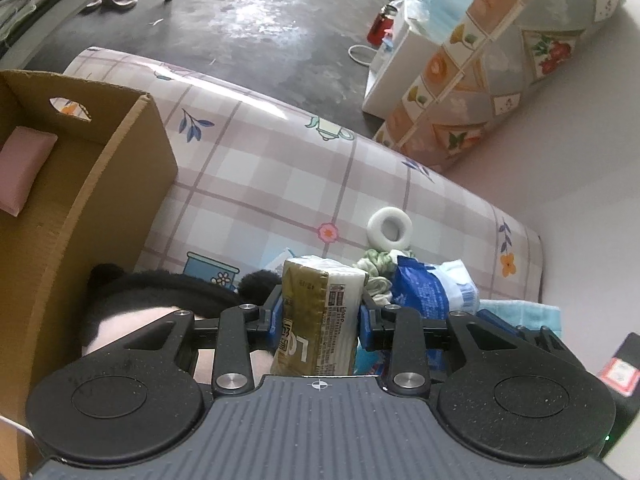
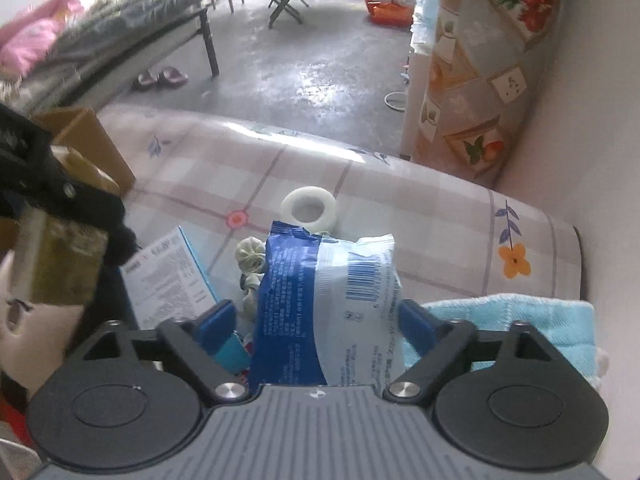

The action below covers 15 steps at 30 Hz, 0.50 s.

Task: Organize soft objects
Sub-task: 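Grasp the gold tissue packet with the left tool while the right tool grasps the blue-white bag, then lift the gold packet with the left tool toward the box while the right tool carries the blue bag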

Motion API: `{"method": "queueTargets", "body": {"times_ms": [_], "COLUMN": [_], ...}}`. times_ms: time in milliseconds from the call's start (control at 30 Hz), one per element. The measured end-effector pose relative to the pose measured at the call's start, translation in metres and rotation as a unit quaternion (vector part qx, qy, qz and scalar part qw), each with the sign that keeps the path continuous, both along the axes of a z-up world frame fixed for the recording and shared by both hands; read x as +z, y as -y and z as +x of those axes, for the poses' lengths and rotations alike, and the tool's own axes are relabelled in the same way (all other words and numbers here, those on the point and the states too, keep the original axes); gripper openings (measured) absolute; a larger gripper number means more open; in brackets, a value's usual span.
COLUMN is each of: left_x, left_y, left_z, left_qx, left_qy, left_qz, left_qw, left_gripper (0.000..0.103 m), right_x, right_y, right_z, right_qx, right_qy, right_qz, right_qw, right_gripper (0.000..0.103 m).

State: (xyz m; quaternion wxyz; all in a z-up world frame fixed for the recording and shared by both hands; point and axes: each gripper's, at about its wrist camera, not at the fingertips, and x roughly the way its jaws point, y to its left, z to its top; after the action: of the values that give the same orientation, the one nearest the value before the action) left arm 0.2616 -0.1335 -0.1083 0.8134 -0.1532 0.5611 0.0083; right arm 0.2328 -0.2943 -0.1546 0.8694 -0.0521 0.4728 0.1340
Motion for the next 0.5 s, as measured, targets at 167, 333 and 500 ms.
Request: {"method": "queueTargets", "body": {"times_ms": [167, 333, 500], "left_x": [-0.002, -0.004, -0.005], "left_y": [-0.005, -0.007, -0.009], "left_z": [0.001, 0.001, 0.002], "left_qx": [0.008, 0.008, 0.009], "left_qy": [-0.003, -0.003, -0.004], "left_qz": [-0.004, -0.005, -0.008], "left_qw": [1.0000, 0.9999, 0.9999], "left_gripper": [0.033, 0.033, 0.033], "right_x": [-0.012, -0.021, -0.029], "right_y": [-0.007, -0.008, -0.002], "right_z": [0.004, 0.010, 0.019], "right_qx": [-0.002, -0.004, -0.020], "right_qy": [-0.003, -0.009, -0.038], "right_qz": [-0.037, -0.058, -0.044], "right_qw": [0.999, 0.998, 0.998], "right_gripper": [0.095, 0.095, 0.088]}}
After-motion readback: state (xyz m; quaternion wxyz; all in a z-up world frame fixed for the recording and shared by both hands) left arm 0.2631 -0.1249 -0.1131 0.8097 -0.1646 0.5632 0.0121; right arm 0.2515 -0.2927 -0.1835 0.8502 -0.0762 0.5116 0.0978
